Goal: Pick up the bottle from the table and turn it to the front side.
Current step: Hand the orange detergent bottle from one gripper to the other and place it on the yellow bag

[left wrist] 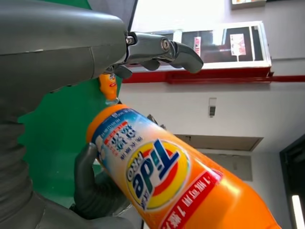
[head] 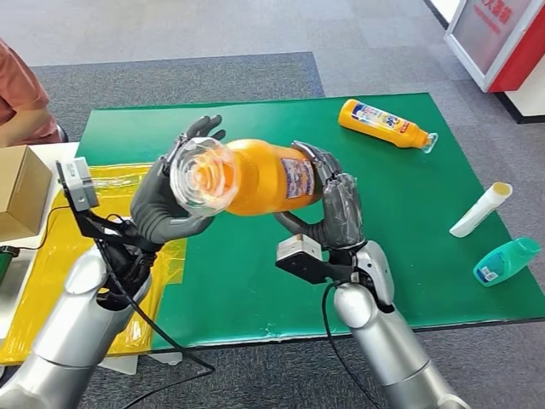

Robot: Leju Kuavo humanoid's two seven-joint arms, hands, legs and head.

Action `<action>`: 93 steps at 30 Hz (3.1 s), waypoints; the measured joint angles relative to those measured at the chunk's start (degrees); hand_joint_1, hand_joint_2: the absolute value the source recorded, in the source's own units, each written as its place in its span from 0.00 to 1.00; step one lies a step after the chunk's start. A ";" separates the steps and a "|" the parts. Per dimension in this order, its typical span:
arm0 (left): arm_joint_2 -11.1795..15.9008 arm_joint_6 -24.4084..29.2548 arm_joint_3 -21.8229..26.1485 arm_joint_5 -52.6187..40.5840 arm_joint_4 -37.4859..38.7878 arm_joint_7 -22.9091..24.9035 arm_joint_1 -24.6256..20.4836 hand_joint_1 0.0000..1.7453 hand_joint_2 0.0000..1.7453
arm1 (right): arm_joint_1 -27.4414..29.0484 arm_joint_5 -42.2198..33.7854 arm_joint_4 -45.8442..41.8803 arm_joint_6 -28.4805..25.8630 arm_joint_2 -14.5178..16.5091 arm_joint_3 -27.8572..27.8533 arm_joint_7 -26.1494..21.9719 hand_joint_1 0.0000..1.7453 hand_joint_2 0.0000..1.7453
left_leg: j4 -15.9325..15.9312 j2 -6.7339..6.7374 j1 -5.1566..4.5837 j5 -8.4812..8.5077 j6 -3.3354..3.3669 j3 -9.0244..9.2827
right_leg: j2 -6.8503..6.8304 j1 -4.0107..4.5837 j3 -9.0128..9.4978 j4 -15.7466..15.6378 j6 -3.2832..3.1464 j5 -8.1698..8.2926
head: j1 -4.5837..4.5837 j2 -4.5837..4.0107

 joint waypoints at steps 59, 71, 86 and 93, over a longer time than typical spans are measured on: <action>-0.37 4.01 -10.26 -32.24 2.88 -0.09 -11.74 0.47 1.00 | -5.62 -2.75 9.46 16.55 0.58 4.35 7.52 1.00 1.00 | 0.00 0.00 0.00 0.02 -0.03 0.00 | 0.00 0.00 0.01 0.01 0.00 0.01 | -0.01 0.00; 0.33 2.31 -10.62 -30.18 2.85 -0.08 -12.83 1.00 1.00 | -5.81 -0.65 8.78 15.59 0.45 4.37 8.59 1.00 1.00 | 0.00 0.00 0.00 0.02 -0.03 0.00 | 0.00 0.00 0.01 0.02 0.00 0.00 | -0.01 0.00; -0.22 6.34 -8.61 -27.97 0.43 -0.45 -9.37 1.00 1.00 | -5.57 0.16 7.79 15.05 0.44 4.34 8.86 0.00 1.00 | 0.00 0.00 0.00 0.02 -0.03 0.00 | 0.01 0.00 0.01 0.02 0.00 0.00 | 0.01 0.00; -0.69 28.60 -2.73 -47.57 -6.18 -6.32 -1.17 1.00 1.00 | -3.75 -8.33 6.63 16.11 0.33 1.30 9.68 0.00 1.00 | 0.00 0.02 0.00 0.00 -0.05 0.00 | 0.03 0.01 -0.02 0.02 -0.02 -0.02 | -0.01 0.00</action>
